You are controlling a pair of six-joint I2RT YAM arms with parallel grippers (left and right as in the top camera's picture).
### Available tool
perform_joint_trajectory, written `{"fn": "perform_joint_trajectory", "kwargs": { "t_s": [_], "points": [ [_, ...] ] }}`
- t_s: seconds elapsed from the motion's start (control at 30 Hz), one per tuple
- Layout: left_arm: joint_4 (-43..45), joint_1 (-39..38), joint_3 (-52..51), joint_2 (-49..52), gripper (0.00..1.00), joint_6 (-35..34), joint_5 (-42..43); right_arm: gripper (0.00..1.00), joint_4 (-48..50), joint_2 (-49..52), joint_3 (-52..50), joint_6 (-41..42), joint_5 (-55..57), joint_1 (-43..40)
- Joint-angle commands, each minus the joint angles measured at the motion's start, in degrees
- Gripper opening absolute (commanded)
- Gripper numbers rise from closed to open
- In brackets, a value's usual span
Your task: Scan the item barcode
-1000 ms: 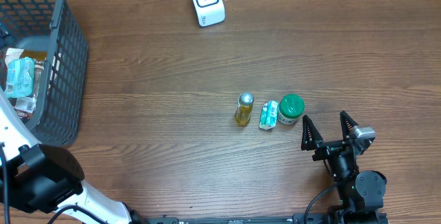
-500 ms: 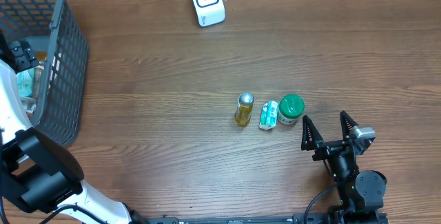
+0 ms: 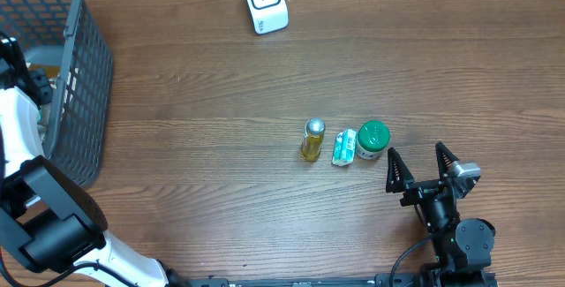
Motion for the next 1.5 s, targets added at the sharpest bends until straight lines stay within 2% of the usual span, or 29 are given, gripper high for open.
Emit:
{"fn": "perform_joint_trajectory", "kwargs": {
  "t_s": [0.0, 0.1, 0.27, 0.5, 0.67, 0.77, 0.8, 1.0, 1.03, 1.13, 1.27, 1.4, 1.47],
  "points": [
    [1.99, 0.61, -2.14, -0.22, 0.47, 0.44, 0.46, 1.00, 0.26, -0.46, -0.59, 0.00, 0.35, -0.26],
    [2.38, 1.07, -2.38, -0.04, 0.45, 0.28, 2.12, 1.00, 0.26, -0.46, -0.59, 0.00, 0.35, -0.26],
    [2.29, 2.75, -0.70, 0.07, 0.44, -3.91, 6.47, 1.00, 0.24, -0.46, -0.59, 0.00, 0.35, -0.26],
    [-5.73, 3.41, 11.13, 0.87, 0.43, -4.98, 9.51, 1.00, 0.24, -0.46, -0.59, 0.00, 0.35, -0.26],
    [-8.96, 3.41, 13.38, 3.76, 0.44, -4.39, 9.20, 1.00, 0.26, -0.46, -0.59, 0.00, 0.35, -0.26],
    [-10.12, 3.41, 13.35, 6.58, 0.54, -3.85, 8.39, 1.00, 0.24, -0.46, -0.59, 0.00, 0.35, -0.26],
    [-10.51, 3.43, 13.38, 7.50, 0.61, -3.85, 8.17, 1.00, 0.26, -0.46, -0.59, 0.00, 0.35, -0.26],
    [-12.00, 3.67, 13.38, 11.80, 0.65, -3.85, 7.93, 1.00, 0.24, -0.46, -0.59, 0.00, 0.35, -0.26],
    [-12.13, 3.69, 13.35, 11.96, 0.64, -3.85, 7.93, 1.00, 0.26, -0.46, -0.59, 0.00, 0.35, -0.26],
    [-12.09, 3.69, 13.46, 11.91, 0.49, -3.85, 7.15, 1.00, 0.26, -0.46, -0.59, 0.00, 0.35, -0.26],
    [-12.74, 3.69, 13.53, 11.91, 0.40, -3.82, 4.63, 1.00, 0.26, -0.46, -0.59, 0.00, 0.35, -0.26],
    [-13.57, 3.69, 13.51, 11.91, 0.18, -3.82, 3.08, 1.00, 0.24, -0.46, -0.59, 0.00, 0.35, -0.26],
    [-13.90, 3.69, 13.53, 11.91, 0.12, -3.80, 2.73, 1.00, 0.24, -0.46, -0.59, 0.00, 0.35, -0.26]
  ]
}}
